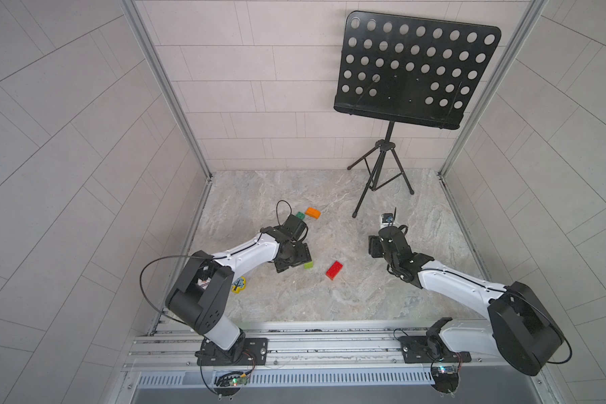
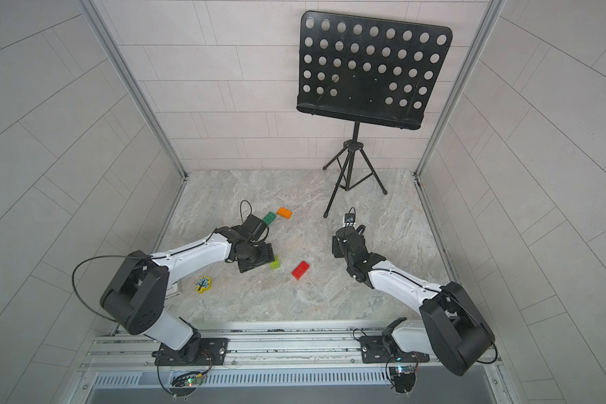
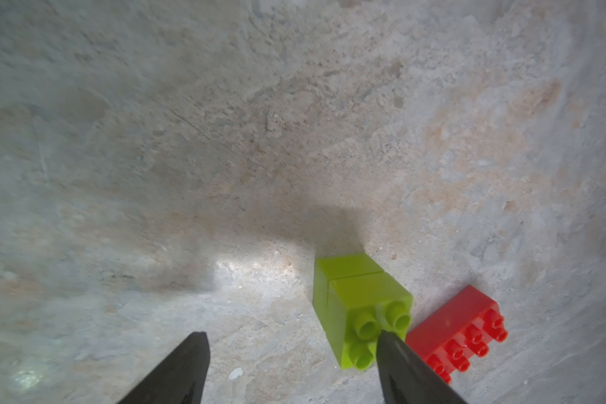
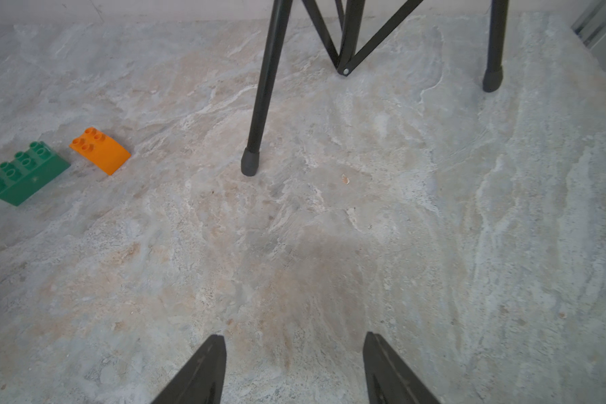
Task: Assemble an ice cream with lego
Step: Assemble the lego brick with the lego brick, then pick up the lego brick from the center of the board.
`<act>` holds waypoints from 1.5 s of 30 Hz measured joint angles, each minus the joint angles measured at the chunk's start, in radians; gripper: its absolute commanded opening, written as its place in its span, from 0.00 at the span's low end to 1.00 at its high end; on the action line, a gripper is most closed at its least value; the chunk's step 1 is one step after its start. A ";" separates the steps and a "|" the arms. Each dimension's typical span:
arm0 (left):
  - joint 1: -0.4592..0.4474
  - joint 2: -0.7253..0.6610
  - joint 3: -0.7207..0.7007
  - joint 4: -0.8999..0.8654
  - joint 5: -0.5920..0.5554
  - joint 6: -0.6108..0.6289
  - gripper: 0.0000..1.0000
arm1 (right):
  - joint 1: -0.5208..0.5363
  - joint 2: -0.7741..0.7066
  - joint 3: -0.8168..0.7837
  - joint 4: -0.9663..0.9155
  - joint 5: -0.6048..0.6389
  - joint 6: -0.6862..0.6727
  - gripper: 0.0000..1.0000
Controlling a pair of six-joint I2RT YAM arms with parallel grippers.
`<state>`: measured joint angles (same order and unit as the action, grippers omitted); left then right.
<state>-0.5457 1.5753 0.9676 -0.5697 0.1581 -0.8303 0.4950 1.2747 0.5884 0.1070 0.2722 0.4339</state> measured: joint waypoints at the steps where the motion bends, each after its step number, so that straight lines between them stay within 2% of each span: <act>1: 0.000 -0.006 0.006 -0.008 -0.003 0.005 0.90 | -0.004 0.000 0.000 -0.002 0.006 0.006 0.67; 7: 0.000 -0.060 0.044 -0.031 -0.013 0.043 0.95 | -0.019 0.002 0.006 -0.057 0.066 0.048 0.66; 10: -0.003 -0.099 0.072 -0.066 -0.026 0.086 1.00 | -0.053 -0.008 0.019 -0.125 0.105 0.110 0.64; 13: -0.021 -0.127 0.129 -0.129 -0.063 0.153 1.00 | -0.170 -0.048 0.058 -0.233 0.083 0.191 0.63; 17: -0.091 -0.171 0.166 -0.178 -0.152 0.245 1.00 | -0.384 -0.106 0.131 -0.419 0.024 0.293 0.63; 19: -0.119 -0.193 0.154 -0.191 -0.173 0.272 1.00 | -0.460 -0.125 0.158 -0.525 0.018 0.338 0.65; 21: -0.144 -0.204 0.146 -0.207 -0.170 0.290 1.00 | -0.504 -0.130 0.174 -0.618 0.011 0.362 0.72; 30: -0.157 -0.281 0.131 -0.214 -0.139 0.308 1.00 | -0.540 0.013 0.217 -0.815 -0.093 0.446 0.74; 42: -0.157 -0.282 0.121 -0.204 -0.037 0.308 1.00 | -0.539 0.219 0.291 -0.825 -0.193 0.563 0.74; 45: -0.157 -0.283 0.119 -0.203 -0.022 0.307 1.00 | -0.539 0.270 0.322 -0.816 -0.199 0.571 0.71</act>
<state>-0.7029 1.2922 1.0863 -0.7731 0.1360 -0.5228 -0.0441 1.5452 0.9104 -0.7094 0.0731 1.0046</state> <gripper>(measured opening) 0.999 0.723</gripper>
